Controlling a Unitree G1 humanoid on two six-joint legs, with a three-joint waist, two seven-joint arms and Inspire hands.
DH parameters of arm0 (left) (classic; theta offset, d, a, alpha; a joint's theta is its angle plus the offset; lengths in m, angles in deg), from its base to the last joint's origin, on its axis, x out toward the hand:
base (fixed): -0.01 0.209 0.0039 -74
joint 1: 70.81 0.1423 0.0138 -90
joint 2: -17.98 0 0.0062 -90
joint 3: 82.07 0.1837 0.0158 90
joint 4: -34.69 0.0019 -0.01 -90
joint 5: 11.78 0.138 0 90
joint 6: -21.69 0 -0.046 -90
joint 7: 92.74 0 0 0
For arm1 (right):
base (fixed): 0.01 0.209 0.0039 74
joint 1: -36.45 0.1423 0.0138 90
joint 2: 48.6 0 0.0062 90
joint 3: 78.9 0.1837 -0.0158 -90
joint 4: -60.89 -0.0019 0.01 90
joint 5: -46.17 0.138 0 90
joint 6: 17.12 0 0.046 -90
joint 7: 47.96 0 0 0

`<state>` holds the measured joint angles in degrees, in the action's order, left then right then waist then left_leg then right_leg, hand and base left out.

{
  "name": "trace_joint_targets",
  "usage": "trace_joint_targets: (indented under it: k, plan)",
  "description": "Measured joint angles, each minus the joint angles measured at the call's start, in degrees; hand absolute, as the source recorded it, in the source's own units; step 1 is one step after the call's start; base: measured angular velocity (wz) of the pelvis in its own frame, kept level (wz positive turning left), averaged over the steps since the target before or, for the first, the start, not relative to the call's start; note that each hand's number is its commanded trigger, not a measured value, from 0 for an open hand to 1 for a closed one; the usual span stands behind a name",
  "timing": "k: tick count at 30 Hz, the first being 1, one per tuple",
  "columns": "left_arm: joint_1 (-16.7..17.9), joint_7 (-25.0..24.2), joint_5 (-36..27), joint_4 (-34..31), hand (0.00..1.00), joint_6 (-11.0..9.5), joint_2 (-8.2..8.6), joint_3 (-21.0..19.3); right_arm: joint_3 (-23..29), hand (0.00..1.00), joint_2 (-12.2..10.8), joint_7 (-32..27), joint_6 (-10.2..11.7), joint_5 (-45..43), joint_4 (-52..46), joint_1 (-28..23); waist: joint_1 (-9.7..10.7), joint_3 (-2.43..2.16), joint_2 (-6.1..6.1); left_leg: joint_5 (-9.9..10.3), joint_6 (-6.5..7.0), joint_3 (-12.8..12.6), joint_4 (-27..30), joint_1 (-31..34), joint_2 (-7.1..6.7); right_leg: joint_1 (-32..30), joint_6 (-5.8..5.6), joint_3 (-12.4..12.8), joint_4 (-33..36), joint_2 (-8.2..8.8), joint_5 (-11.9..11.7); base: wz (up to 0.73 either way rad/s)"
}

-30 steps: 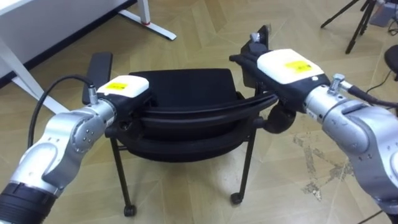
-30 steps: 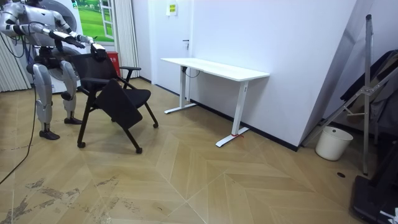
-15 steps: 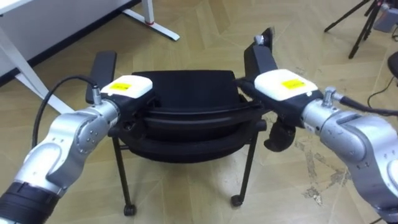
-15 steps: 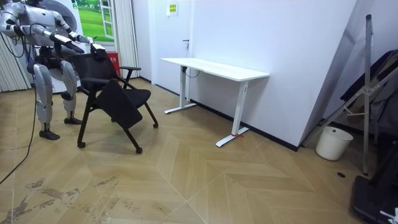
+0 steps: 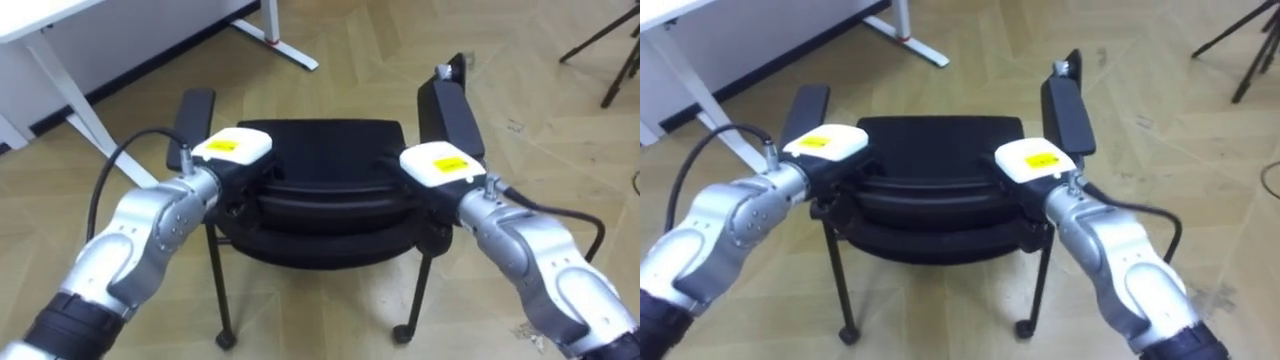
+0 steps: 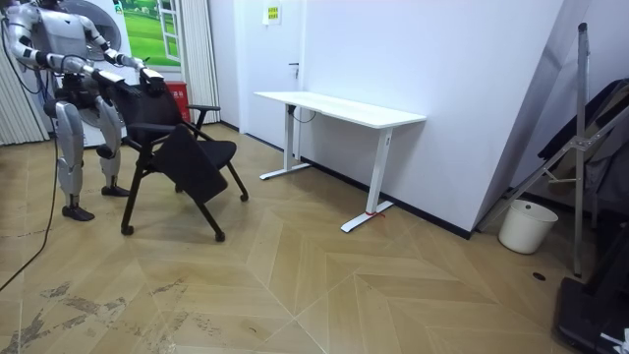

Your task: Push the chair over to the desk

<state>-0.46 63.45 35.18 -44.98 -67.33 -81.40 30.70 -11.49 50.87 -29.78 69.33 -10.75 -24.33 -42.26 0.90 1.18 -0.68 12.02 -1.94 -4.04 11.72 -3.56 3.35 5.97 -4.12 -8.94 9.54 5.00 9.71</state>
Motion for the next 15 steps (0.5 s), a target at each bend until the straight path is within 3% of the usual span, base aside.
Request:
trace_joint_targets:
  k: [8, 9, 10, 11, 12, 15]
  plan:
    - [0.5, 0.6, 0.3, 0.0, 1.00, 1.1, 1.61, 0.0, -1.1, 0.00, -1.0, -6.2, -1.5, -1.2, 3.7, 0.1, 0.1, -0.02, 0.12, 0.0, -0.01, 0.1, 0.1, 0.2, -0.02, -0.1, 0.00, -0.5, 0.0, 0.02, 0.0, 0.00]
    - [0.5, 0.7, 0.3, 0.0, 1.00, 1.2, 1.67, 0.1, -1.2, 0.09, -1.0, -7.0, -1.5, -1.2, 4.1, 0.1, 0.1, -0.03, 0.10, 0.0, -0.04, 0.2, 0.1, 0.2, -0.02, -0.1, 0.00, -0.6, 0.0, 0.02, 0.0, 0.00]
    - [0.5, 0.7, 0.4, 0.0, 1.00, 1.2, 1.69, 0.2, -1.4, 0.40, -1.0, -7.7, -1.5, -1.2, 4.6, 0.2, 0.1, -0.06, 0.09, 0.0, -0.06, 0.2, 0.1, 0.2, -0.02, -0.1, 0.00, -0.7, 0.0, 0.02, 0.0, 0.00]
    - [0.5, 0.7, 0.5, 0.0, 1.00, 1.4, 1.70, 0.4, -1.6, 0.81, -1.0, -8.2, -1.5, -1.2, 5.0, 0.2, 0.1, -0.12, 0.10, 0.0, -0.07, 0.2, 0.1, 0.2, -0.02, -0.1, 0.00, -0.7, 0.0, 0.02, 0.0, 0.00]
    - [0.5, 0.7, 0.5, 0.0, 1.00, 1.5, 1.71, 0.5, -1.7, 1.00, -1.0, -8.5, -1.5, -1.2, 5.3, 0.3, 0.1, -0.18, 0.10, 0.0, -0.07, 0.2, 0.1, 0.2, -0.02, -0.1, 0.00, -0.7, 0.0, 0.02, 0.0, 0.00]
    - [0.5, 0.7, 0.5, 0.0, 1.00, 2.3, 1.71, 1.2, -2.5, 1.00, -1.0, -10.1, -1.6, -0.9, 6.4, 0.4, 0.2, -0.42, 0.16, 0.0, -0.07, 0.3, 0.5, 0.3, -0.02, 0.1, 0.02, -0.8, 0.0, 0.02, 0.0, 0.00]
